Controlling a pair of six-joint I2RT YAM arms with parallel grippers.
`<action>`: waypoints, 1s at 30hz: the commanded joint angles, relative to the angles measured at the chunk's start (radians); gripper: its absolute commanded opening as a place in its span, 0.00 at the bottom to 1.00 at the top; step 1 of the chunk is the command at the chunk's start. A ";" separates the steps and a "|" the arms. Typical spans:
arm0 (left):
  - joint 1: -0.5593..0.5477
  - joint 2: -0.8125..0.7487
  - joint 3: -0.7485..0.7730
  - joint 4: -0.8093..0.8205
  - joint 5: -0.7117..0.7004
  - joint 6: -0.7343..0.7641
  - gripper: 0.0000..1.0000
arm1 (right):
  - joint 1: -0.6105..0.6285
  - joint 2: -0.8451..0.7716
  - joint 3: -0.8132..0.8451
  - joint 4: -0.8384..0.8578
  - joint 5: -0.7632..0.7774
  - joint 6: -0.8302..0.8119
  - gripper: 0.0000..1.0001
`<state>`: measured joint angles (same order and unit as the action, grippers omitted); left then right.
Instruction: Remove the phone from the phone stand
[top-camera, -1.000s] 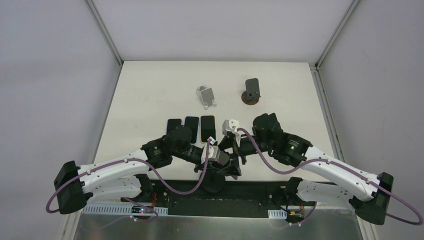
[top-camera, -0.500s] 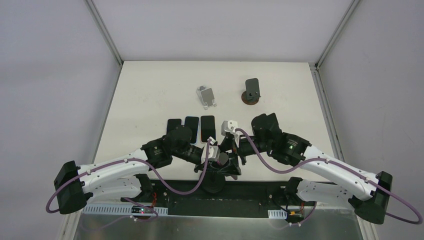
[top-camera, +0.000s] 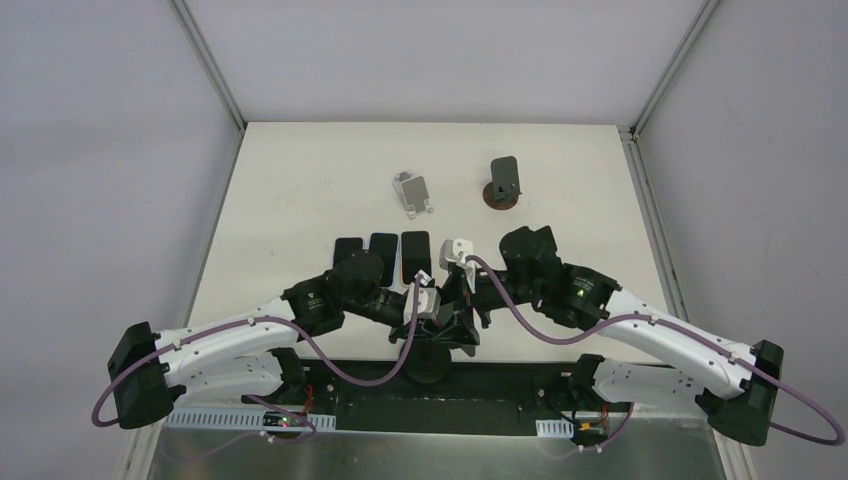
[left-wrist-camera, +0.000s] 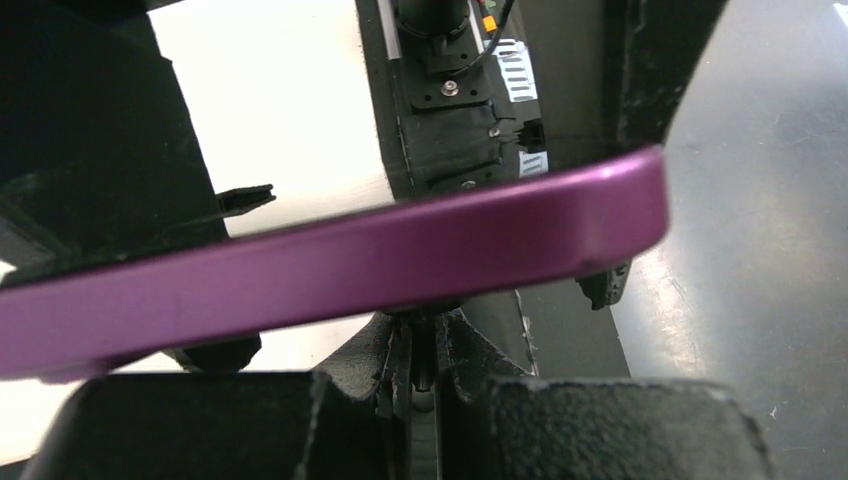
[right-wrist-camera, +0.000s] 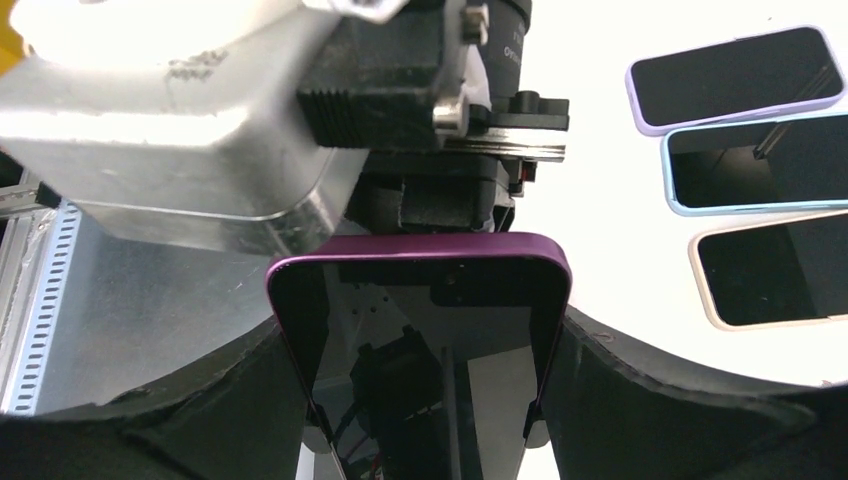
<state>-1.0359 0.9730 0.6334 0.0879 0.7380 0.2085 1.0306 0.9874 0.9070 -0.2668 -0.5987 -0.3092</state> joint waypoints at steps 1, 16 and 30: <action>0.014 -0.043 0.063 0.101 -0.061 -0.022 0.00 | 0.001 -0.016 0.037 0.075 0.110 0.037 0.00; 0.021 -0.092 0.051 0.104 -0.239 0.012 0.00 | 0.000 -0.021 -0.003 0.189 0.290 0.102 0.22; 0.022 -0.095 0.047 0.108 -0.313 -0.020 0.01 | 0.001 0.080 0.086 0.093 0.457 0.257 0.00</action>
<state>-1.0126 0.9119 0.6327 0.0437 0.4664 0.2142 1.0340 1.0286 0.9257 -0.1936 -0.3355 -0.1726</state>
